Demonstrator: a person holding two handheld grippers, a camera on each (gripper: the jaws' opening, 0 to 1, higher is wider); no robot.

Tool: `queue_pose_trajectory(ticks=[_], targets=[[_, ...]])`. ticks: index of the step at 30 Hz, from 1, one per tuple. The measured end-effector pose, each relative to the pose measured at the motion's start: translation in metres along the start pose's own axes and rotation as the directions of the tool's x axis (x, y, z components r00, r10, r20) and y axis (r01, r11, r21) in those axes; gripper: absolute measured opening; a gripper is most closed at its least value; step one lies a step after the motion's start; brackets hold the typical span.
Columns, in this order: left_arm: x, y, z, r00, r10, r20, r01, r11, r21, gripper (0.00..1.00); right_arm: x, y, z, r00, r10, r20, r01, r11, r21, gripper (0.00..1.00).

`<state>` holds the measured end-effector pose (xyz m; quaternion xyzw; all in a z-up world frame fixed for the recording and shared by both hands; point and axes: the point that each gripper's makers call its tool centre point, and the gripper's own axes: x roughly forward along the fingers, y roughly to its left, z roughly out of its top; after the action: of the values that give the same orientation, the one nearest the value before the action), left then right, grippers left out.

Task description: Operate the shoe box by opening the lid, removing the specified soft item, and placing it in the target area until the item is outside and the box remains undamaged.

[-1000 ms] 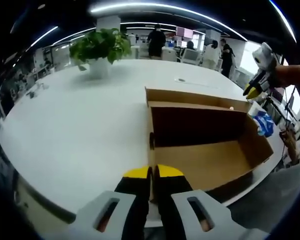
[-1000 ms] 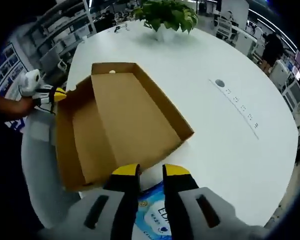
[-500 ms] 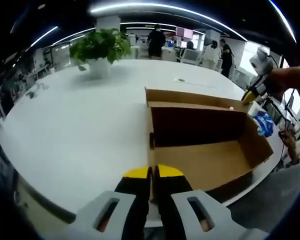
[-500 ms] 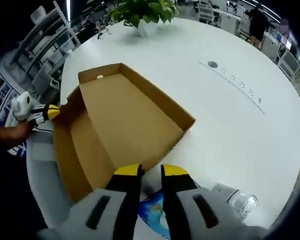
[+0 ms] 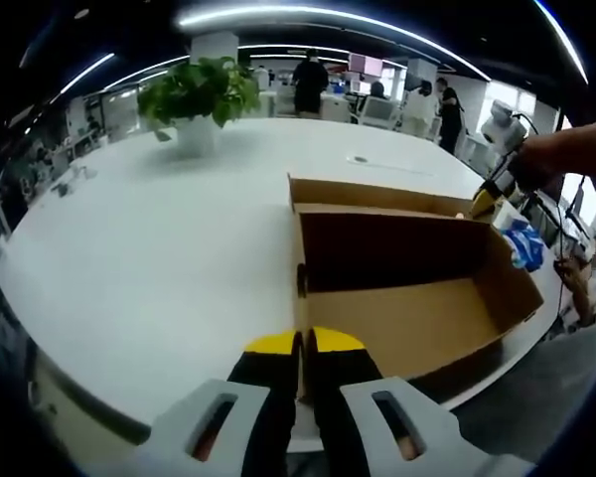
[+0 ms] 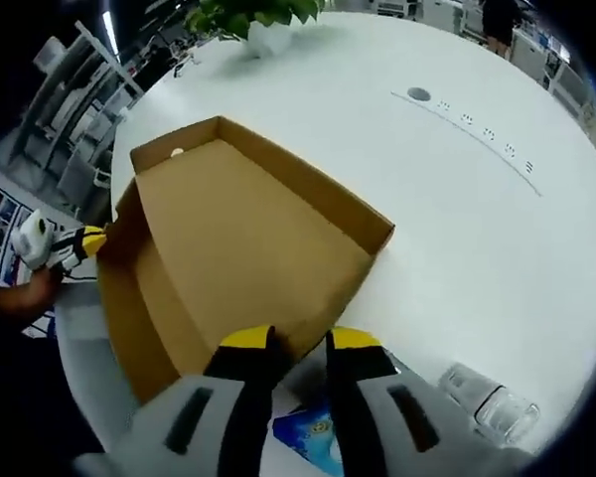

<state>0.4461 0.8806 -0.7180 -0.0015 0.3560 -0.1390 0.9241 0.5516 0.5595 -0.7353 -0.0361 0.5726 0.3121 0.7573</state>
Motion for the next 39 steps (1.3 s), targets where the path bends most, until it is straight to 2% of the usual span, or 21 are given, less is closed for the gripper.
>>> queue_pose_trajectory(ticks=[3,5,9,10,13,15,17,19,21,22,23,25,28,32,35,36,39], targets=[[0.001,0.001,0.000,1.000,0.002,0.001,-0.002,1.000,0.004,0.00,0.002,-0.002,0.002,1.000,0.004,0.000,-0.004,1.000,0.028,0.15],[0.000,0.001,0.000,1.000,0.001,0.001,-0.001,1.000,0.003,0.00,0.003,-0.002,0.003,1.000,0.004,0.005,-0.004,1.000,-0.001,0.14],[0.000,0.001,0.000,1.000,0.002,0.000,-0.002,1.000,0.003,0.00,-0.001,0.002,0.006,1.000,0.013,0.020,-0.011,0.992,-0.125,0.13],[0.000,0.001,0.000,1.000,0.000,0.000,0.000,1.000,0.002,0.00,-0.003,0.001,0.008,0.999,0.010,0.033,-0.004,0.983,-0.184,0.13],[0.001,0.001,0.000,1.000,0.001,0.000,-0.001,1.000,0.004,0.00,-0.006,0.002,0.009,0.999,-0.003,0.045,0.013,0.972,-0.234,0.11],[0.000,0.001,0.000,1.000,0.001,0.000,-0.001,1.000,0.005,0.00,-0.010,0.004,0.012,0.998,-0.009,0.065,0.029,0.952,-0.305,0.11],[0.000,0.001,0.000,1.000,0.000,0.000,0.000,1.000,0.004,0.00,-0.015,0.006,0.015,0.995,-0.020,0.093,0.051,0.940,-0.339,0.10],[0.000,0.001,0.000,1.000,0.000,-0.001,0.000,1.000,0.007,0.00,-0.021,0.007,0.018,0.992,-0.036,0.122,0.081,0.917,-0.390,0.08],[0.000,0.000,0.000,1.000,-0.001,-0.001,0.001,1.000,0.006,0.00,-0.029,0.011,0.025,0.984,-0.034,0.174,0.113,0.877,-0.467,0.07],[0.000,0.000,0.000,1.000,0.000,-0.001,0.000,1.000,0.008,0.01,-0.032,0.010,0.024,0.983,-0.048,0.178,0.129,0.866,-0.484,0.07],[0.000,0.000,0.000,1.000,-0.001,-0.001,0.001,1.000,0.007,0.01,-0.037,0.016,0.027,0.977,-0.038,0.208,0.145,0.836,-0.529,0.06],[0.000,0.000,0.000,1.000,-0.001,-0.001,0.001,1.000,0.010,0.01,-0.043,0.017,0.027,0.972,-0.051,0.229,0.177,0.799,-0.575,0.05],[0.000,0.000,-0.001,1.000,-0.001,-0.001,0.001,1.000,0.013,0.01,-0.051,0.024,0.027,0.963,-0.057,0.265,0.215,0.757,-0.618,0.04],[0.000,-0.001,0.000,1.000,-0.002,-0.001,0.002,1.000,0.013,0.01,-0.057,0.032,0.025,0.948,-0.044,0.314,0.241,0.741,-0.626,0.01],[0.001,-0.001,-0.001,1.000,-0.002,-0.002,0.002,1.000,0.015,0.01,-0.060,0.037,0.023,0.935,-0.051,0.351,0.270,0.743,-0.612,0.00],[0.001,-0.002,-0.001,1.000,-0.002,-0.002,0.003,1.000,0.016,0.01,-0.061,0.037,0.023,0.927,-0.054,0.371,0.281,0.754,-0.593,0.00],[0.000,-0.002,0.000,1.000,-0.002,-0.002,0.002,1.000,0.016,0.01,-0.062,0.041,0.019,0.913,-0.067,0.401,0.310,0.754,-0.579,0.00]])
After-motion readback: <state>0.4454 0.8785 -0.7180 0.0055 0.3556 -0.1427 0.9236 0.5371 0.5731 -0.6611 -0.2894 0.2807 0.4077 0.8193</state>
